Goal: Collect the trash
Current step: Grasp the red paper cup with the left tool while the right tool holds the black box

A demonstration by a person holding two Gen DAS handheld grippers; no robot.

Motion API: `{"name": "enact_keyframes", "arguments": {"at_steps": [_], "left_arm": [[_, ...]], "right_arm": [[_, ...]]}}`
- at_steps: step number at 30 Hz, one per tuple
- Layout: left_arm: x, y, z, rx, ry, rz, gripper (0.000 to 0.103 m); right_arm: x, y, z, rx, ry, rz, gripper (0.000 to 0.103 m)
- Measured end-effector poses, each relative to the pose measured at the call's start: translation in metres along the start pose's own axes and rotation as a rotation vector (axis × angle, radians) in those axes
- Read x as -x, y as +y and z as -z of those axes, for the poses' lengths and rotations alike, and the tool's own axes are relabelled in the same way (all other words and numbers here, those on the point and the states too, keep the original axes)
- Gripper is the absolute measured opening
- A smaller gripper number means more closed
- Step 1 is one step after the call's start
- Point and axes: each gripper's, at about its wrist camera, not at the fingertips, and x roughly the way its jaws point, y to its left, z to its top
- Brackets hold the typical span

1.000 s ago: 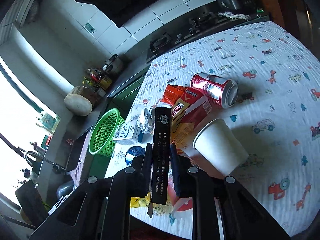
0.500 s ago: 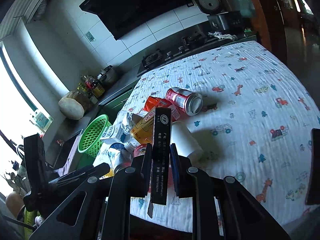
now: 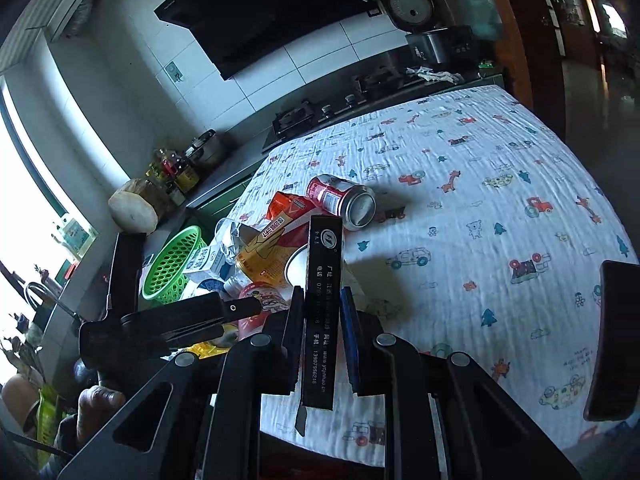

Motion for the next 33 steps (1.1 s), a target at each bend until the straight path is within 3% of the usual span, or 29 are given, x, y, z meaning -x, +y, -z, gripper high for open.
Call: {"name": "enact_keyframes", "arguments": {"at_steps": [6,8,14,17,18,19,23,24,25,27,33], "left_arm": [[-0.020,-0.009,-0.003,0.014,0.034,-0.027,0.089],[-0.024,-0.013,-0.005,0.021,0.040,-0.010,0.081],[-0.019,-0.037,-0.001,-0.053,0.007,-0.055,0.068],[-0.008,-0.046,0.000,-0.103,-0.029,-0.058,0.046],[-0.001,-0.048,0.000,-0.126,-0.052,-0.061,0.029],[0.002,-0.051,-0.001,-0.155,-0.058,-0.071,0.022],[0.003,-0.044,-0.008,-0.128,-0.021,-0.053,0.023],[0.001,-0.043,-0.009,-0.125,-0.018,-0.049,0.028],[0.000,-0.040,-0.009,-0.112,-0.012,-0.048,0.048],[-0.008,-0.033,-0.009,-0.070,0.026,-0.035,0.076],[-0.036,-0.032,-0.004,-0.050,0.117,0.015,0.076]], "right_arm": [[-0.007,-0.007,-0.005,0.004,0.009,-0.002,0.018],[-0.009,-0.010,-0.007,0.001,0.011,0.000,0.018],[-0.011,-0.015,-0.016,0.002,0.009,-0.006,0.018],[-0.010,-0.012,-0.022,0.024,0.005,-0.014,0.018],[-0.010,-0.011,-0.023,0.032,0.004,-0.017,0.018],[-0.011,-0.010,-0.025,0.038,0.005,-0.019,0.018],[-0.016,-0.009,-0.029,0.047,0.009,-0.025,0.018],[-0.017,-0.009,-0.029,0.044,0.010,-0.029,0.018],[-0.018,-0.009,-0.029,0.041,0.013,-0.035,0.018],[-0.020,-0.009,-0.029,0.044,0.015,-0.036,0.018],[-0.021,-0.014,-0.032,0.025,0.011,-0.041,0.018]]}}
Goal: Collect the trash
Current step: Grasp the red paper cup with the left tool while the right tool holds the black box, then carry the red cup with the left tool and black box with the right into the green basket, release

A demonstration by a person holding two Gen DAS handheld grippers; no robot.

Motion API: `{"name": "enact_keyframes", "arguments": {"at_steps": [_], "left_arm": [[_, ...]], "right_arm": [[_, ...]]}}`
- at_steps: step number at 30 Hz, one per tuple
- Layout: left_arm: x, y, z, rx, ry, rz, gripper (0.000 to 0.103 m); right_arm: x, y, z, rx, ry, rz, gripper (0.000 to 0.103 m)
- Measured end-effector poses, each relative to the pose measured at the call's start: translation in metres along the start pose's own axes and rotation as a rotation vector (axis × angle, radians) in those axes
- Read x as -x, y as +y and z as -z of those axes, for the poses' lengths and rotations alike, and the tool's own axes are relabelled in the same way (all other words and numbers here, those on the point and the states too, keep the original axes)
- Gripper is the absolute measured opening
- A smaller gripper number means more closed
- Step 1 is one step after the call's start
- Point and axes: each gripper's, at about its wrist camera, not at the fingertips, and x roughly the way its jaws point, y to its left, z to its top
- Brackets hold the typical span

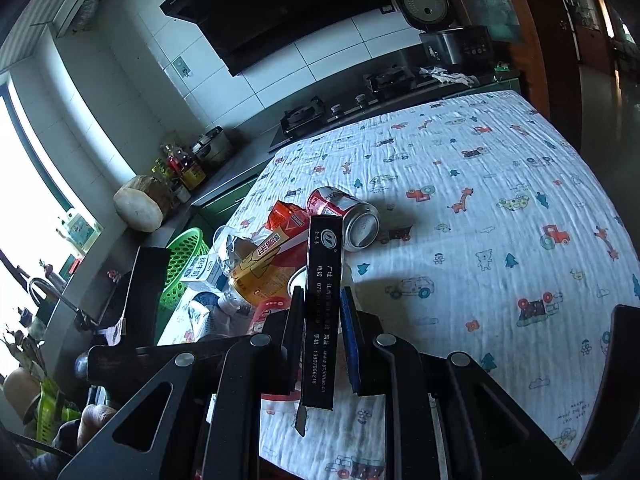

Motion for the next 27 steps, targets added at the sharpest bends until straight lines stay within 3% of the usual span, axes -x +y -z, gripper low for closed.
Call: {"name": "enact_keyframes", "arguments": {"at_steps": [11,19,27], "left_arm": [[-0.005,-0.009,0.003,-0.026,0.031,0.060,0.072],[0.051,-0.007,0.004,-0.104,-0.107,0.017,0.072],[0.128,0.052,-0.020,-0.064,-0.269,-0.050,0.072]], "right_arm": [[-0.002,-0.004,-0.006,-0.013,0.001,-0.009,0.018],[-0.010,0.017,-0.020,0.021,0.024,-0.080,0.018],[-0.047,0.077,-0.041,0.101,0.075,-0.199,0.018]]}}
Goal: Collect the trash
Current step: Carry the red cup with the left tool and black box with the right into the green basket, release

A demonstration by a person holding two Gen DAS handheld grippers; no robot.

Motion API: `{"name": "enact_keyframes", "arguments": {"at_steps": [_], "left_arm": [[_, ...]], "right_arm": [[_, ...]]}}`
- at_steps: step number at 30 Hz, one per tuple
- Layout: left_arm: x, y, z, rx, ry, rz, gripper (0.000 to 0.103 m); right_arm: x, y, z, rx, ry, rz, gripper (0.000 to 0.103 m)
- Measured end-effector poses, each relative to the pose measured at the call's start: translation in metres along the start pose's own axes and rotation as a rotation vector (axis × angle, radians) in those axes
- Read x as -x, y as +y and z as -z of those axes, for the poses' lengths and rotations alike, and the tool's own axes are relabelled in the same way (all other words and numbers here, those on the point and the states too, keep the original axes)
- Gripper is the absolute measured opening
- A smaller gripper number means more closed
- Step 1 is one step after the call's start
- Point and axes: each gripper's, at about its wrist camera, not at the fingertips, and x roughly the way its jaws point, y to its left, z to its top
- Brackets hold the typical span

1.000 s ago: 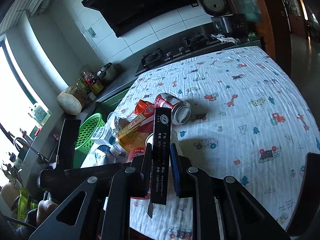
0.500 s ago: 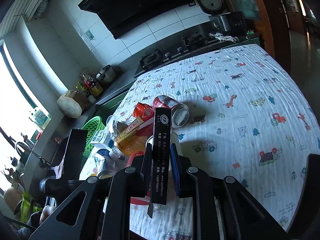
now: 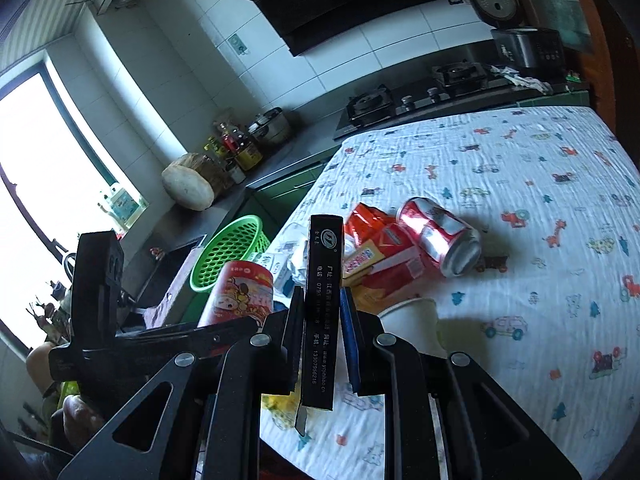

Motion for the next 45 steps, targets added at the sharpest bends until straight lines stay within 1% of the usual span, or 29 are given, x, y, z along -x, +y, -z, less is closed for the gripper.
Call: {"name": "enact_keyframes", "arguments": {"at_steps": [4,8,11,15,17,18,21,23,28,31,33,37,42,45], "left_arm": [[0.033,0.050,-0.024,0.029,-0.070,-0.071,0.072],[0.055,0.108,-0.051,0.061,-0.115,-0.158,0.072],[0.064,0.154,-0.074,0.087,-0.138,-0.224,0.072],[0.061,0.213,-0.104,0.114,-0.136,-0.263,0.072],[0.050,0.240,-0.118,0.133,-0.125,-0.291,0.072],[0.043,0.251,-0.125,0.135,-0.115,-0.289,0.072],[0.022,0.281,-0.141,0.133,-0.089,-0.314,0.072],[0.007,0.298,-0.150,0.131,-0.071,-0.343,0.072],[-0.027,0.332,-0.166,0.127,-0.030,-0.356,0.072],[-0.042,0.348,-0.168,0.135,-0.013,-0.364,0.073],[-0.049,0.358,-0.169,0.143,-0.005,-0.354,0.073],[-0.058,0.370,-0.167,0.142,0.002,-0.367,0.074],[-0.060,0.385,-0.167,0.169,-0.001,-0.345,0.073],[-0.059,0.389,-0.167,0.179,-0.004,-0.351,0.074]], "right_arm": [[-0.035,0.033,-0.019,0.021,0.034,-0.073,0.018],[-0.076,0.072,-0.022,0.064,0.062,-0.127,0.018],[-0.111,0.101,-0.025,0.085,0.083,-0.168,0.018],[-0.165,0.136,-0.027,0.095,0.119,-0.201,0.018],[-0.192,0.152,-0.033,0.107,0.133,-0.198,0.018],[-0.205,0.160,-0.036,0.111,0.143,-0.199,0.018],[-0.241,0.173,-0.041,0.105,0.169,-0.193,0.018],[-0.265,0.178,-0.045,0.078,0.194,-0.196,0.018],[-0.313,0.190,-0.051,0.067,0.227,-0.157,0.018],[-0.337,0.196,-0.053,0.070,0.238,-0.126,0.018],[-0.351,0.199,-0.053,0.069,0.249,-0.107,0.018],[-0.382,0.207,-0.053,0.073,0.279,-0.078,0.018],[-0.413,0.216,-0.051,0.089,0.303,-0.039,0.018],[-0.427,0.218,-0.051,0.090,0.311,-0.023,0.018]]}}
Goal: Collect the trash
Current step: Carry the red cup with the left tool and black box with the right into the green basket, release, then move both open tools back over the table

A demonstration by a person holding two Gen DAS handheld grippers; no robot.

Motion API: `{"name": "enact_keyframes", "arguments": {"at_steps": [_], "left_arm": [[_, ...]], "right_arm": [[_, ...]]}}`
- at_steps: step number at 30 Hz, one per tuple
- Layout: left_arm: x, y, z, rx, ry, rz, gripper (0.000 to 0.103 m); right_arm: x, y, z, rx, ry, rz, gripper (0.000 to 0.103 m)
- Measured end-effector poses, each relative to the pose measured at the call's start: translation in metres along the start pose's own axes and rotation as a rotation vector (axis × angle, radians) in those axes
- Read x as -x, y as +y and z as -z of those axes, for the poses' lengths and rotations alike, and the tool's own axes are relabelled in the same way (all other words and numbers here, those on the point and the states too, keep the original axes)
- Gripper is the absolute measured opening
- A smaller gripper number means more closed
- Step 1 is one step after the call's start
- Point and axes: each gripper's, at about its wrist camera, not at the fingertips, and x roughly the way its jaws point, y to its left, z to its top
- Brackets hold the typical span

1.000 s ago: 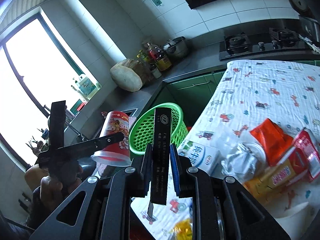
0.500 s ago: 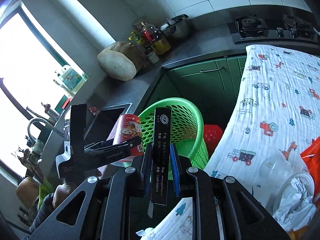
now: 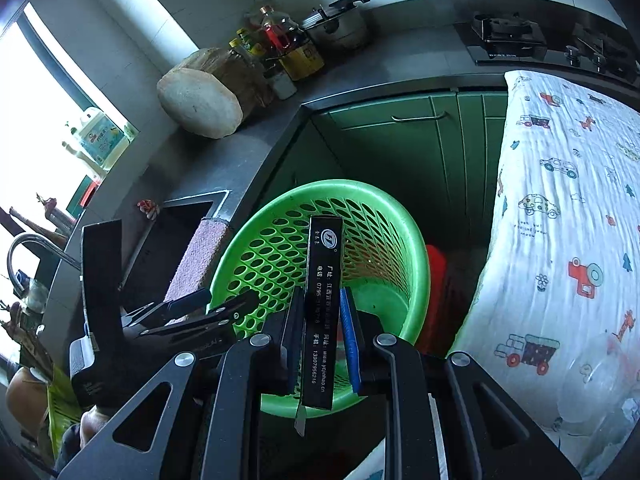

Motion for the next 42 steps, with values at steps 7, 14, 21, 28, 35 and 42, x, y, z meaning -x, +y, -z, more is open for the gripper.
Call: {"name": "enact_keyframes", "arguments": {"at_steps": [7,14,21,28,35,42], "left_arm": [[0.011,0.013,0.002,0.028,-0.023,0.013,0.076],[0.026,0.016,0.004,0.025,-0.049,0.010,0.076],[0.052,0.004,0.019,0.005,-0.080,0.019,0.077],[0.086,-0.019,0.047,-0.022,-0.117,0.046,0.083],[0.113,-0.053,0.082,-0.047,-0.140,0.071,0.085],[0.132,-0.089,0.119,-0.061,-0.135,0.113,0.086]], "right_arm": [[-0.020,-0.002,-0.006,-0.009,0.023,0.009,0.021],[-0.005,-0.002,-0.001,0.016,0.015,-0.004,0.032],[0.044,-0.005,0.018,0.065,-0.004,-0.004,0.045],[0.113,-0.009,0.055,0.144,-0.056,-0.010,0.058],[0.177,-0.038,0.102,0.152,-0.078,-0.014,0.062],[0.228,-0.066,0.149,0.154,-0.084,-0.002,0.075]]}}
